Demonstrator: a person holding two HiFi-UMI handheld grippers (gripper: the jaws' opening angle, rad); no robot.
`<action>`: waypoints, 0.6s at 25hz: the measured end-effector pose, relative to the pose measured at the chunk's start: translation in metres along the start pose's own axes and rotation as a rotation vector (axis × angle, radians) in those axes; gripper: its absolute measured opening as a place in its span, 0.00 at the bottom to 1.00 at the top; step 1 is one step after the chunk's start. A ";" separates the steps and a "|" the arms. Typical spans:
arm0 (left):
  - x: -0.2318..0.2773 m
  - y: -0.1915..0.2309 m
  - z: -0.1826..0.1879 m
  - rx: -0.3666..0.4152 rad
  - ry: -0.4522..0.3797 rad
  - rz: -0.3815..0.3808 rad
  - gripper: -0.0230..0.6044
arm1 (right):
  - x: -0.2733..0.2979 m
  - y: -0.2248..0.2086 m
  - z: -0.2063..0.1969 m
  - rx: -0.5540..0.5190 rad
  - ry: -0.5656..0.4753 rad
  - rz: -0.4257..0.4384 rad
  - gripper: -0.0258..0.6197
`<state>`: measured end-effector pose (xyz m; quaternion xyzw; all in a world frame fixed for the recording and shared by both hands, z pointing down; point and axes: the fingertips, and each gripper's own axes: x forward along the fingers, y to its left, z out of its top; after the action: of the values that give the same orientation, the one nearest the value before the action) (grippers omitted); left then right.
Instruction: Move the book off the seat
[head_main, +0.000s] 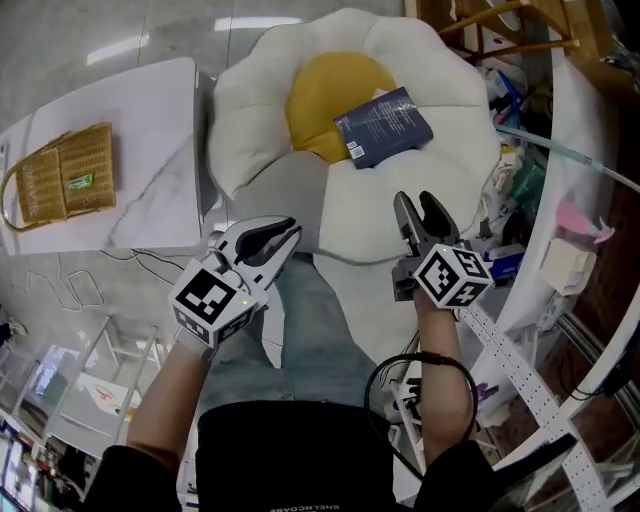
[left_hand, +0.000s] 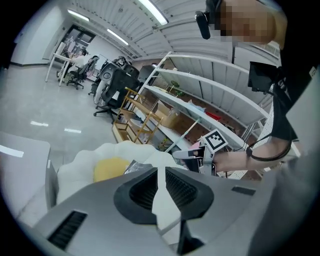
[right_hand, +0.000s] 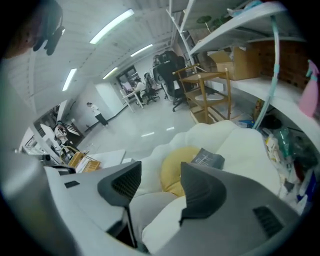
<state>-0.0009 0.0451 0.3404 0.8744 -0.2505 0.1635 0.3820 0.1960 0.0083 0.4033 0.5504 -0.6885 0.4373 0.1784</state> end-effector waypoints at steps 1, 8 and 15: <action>0.007 0.005 -0.006 0.003 0.010 -0.001 0.09 | 0.010 -0.012 -0.001 0.024 0.007 -0.012 0.41; 0.039 0.044 -0.044 -0.001 0.054 0.009 0.16 | 0.068 -0.077 -0.019 0.174 0.090 -0.066 0.48; 0.075 0.062 -0.078 -0.017 0.080 -0.007 0.21 | 0.120 -0.136 -0.028 0.387 0.149 -0.100 0.53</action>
<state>0.0182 0.0438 0.4636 0.8648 -0.2333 0.1948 0.3997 0.2742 -0.0434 0.5608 0.5738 -0.5485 0.5915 0.1413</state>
